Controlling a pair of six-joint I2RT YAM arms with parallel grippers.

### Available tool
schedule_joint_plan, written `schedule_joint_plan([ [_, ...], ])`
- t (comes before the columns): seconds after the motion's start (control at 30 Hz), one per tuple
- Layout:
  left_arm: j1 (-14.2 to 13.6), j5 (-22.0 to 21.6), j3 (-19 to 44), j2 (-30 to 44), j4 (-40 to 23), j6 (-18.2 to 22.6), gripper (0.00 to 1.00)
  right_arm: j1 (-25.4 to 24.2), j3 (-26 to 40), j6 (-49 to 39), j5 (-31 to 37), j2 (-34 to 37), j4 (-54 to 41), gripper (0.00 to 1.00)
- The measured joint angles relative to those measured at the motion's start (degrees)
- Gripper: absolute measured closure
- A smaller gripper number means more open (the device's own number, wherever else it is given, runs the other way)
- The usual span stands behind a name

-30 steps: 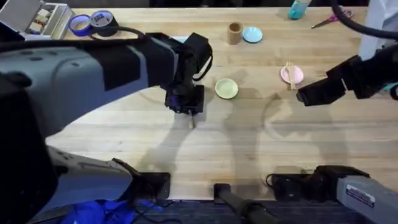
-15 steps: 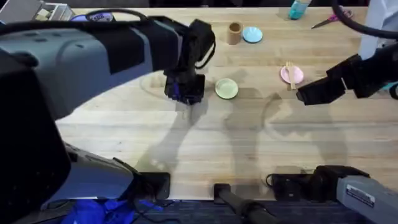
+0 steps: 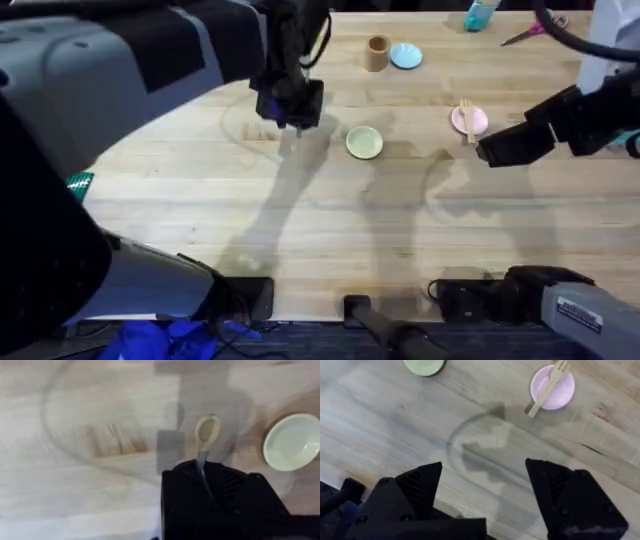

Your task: Pick up a utensil and set it on the pink plate, then put the other utensil in the container.

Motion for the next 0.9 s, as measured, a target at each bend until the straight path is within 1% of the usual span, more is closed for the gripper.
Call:
schedule_joint_plan([
  [0.2,1.7,-0.2,2.9,0.0,5.7,7.9,0.960,0.0,0.0,0.0,0.0,0.0,-0.1,0.005],
  [0.33,2.5,-0.2,3.5,0.0,10.1,12.0,0.960,0.0,0.0,0.0,0.0,0.0,-0.3,0.005],
  [0.5,3.5,0.0,4.0,0.0,11.4,17.4,0.960,0.0,0.0,0.0,0.0,0.0,-0.3,0.004],
  [0.6,4.1,0.2,5.3,0.3,12.7,19.2,0.960,0.0,0.0,0.1,0.0,0.2,-0.3,0.005],
  [0.7,4.9,0.7,6.5,0.9,17.1,20.2,0.960,0.0,0.0,0.1,0.0,0.8,0.0,0.006],
  [0.9,5.9,4.4,6.8,1.0,26.2,20.7,0.960,0.0,0.0,0.1,0.0,1.4,2.3,0.006],
])
